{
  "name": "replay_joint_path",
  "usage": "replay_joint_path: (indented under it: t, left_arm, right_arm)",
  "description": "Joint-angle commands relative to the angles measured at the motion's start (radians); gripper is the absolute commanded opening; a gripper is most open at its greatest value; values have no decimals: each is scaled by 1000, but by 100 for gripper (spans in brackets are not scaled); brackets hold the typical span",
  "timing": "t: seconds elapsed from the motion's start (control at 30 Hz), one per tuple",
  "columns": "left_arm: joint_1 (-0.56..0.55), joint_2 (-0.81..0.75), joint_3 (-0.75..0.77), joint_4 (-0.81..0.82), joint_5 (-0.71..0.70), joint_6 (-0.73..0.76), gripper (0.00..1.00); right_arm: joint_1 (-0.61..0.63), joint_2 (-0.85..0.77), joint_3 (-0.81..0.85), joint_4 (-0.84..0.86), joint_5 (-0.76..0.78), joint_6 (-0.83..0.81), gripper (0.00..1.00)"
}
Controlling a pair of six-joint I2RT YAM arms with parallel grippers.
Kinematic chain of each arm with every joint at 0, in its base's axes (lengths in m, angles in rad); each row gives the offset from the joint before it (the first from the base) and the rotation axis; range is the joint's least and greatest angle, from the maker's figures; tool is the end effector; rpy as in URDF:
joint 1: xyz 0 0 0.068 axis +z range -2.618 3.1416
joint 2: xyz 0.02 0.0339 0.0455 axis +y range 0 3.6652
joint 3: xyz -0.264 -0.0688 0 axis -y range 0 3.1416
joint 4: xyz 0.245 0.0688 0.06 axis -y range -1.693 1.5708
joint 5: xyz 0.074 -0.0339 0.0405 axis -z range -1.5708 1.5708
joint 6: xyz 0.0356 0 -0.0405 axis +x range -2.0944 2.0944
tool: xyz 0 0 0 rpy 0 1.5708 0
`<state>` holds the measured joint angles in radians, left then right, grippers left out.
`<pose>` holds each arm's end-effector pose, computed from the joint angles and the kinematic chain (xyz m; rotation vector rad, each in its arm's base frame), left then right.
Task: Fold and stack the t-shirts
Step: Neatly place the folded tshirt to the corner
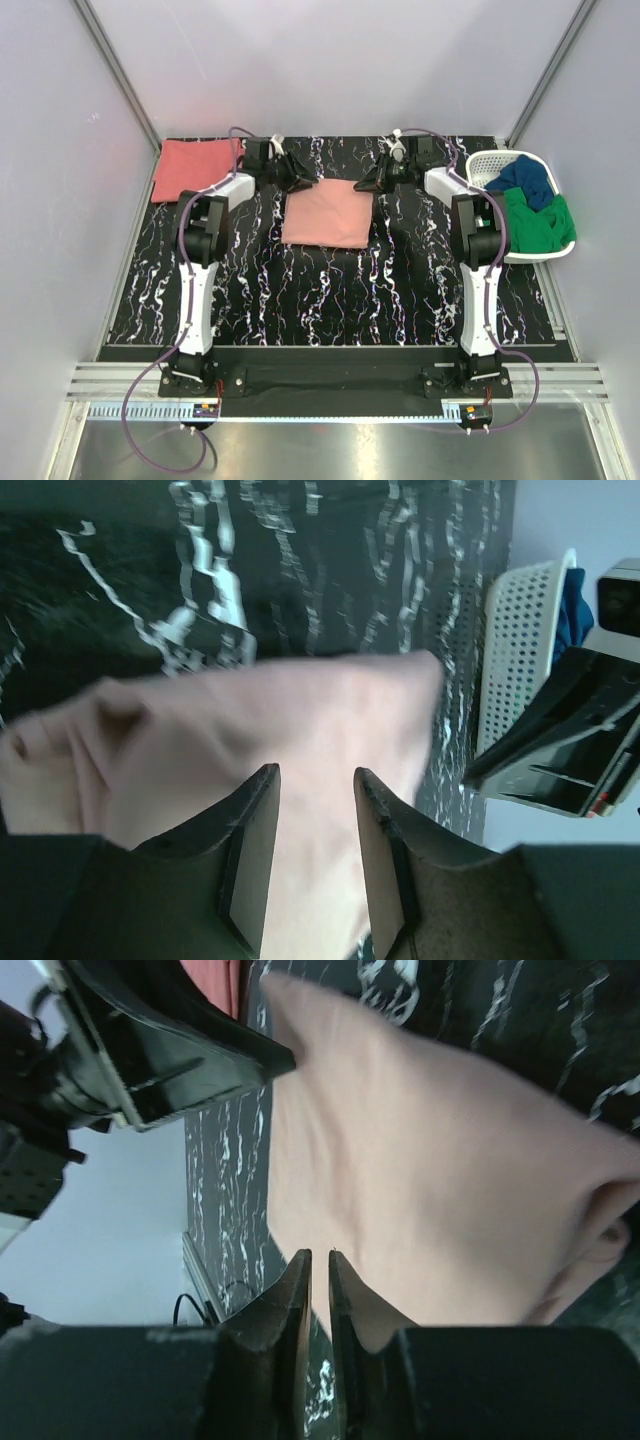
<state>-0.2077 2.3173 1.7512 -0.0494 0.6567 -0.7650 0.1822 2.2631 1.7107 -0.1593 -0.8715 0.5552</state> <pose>0.5060 -0.1288 0.1675 -0.2414 2.3105 -1.2426 0.4887 0.1177 0.1759 -0.0553 2.3377 1.3708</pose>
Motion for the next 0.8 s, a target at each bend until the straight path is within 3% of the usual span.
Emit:
replay_joint_path:
  t: [0.0,0.23,0.47,0.63,0.7,0.77]
  left_arm:
    - [5,74,91,85,58,-82,40]
    - [54,122,38,186,-12,-183,40]
    - [59,57,28,232,61,-221,43]
    - [70,-47,110,-82,23,-36,45]
    - [70,-91,85,-223,-80,94,49]
    - [71,-162,-11,-251,-118,147,54]
  right_arm:
    - [-12,91,84,-19,-38,28,19]
    - [-50,179,93,17,22,25,17]
    - [-67,136,52,50,14,29,21]
    - [-69,66,36,61,22,43,32]
    - [-72,58,43,61,20,52,39]
    - [-73,50,38,78,16,68,39]
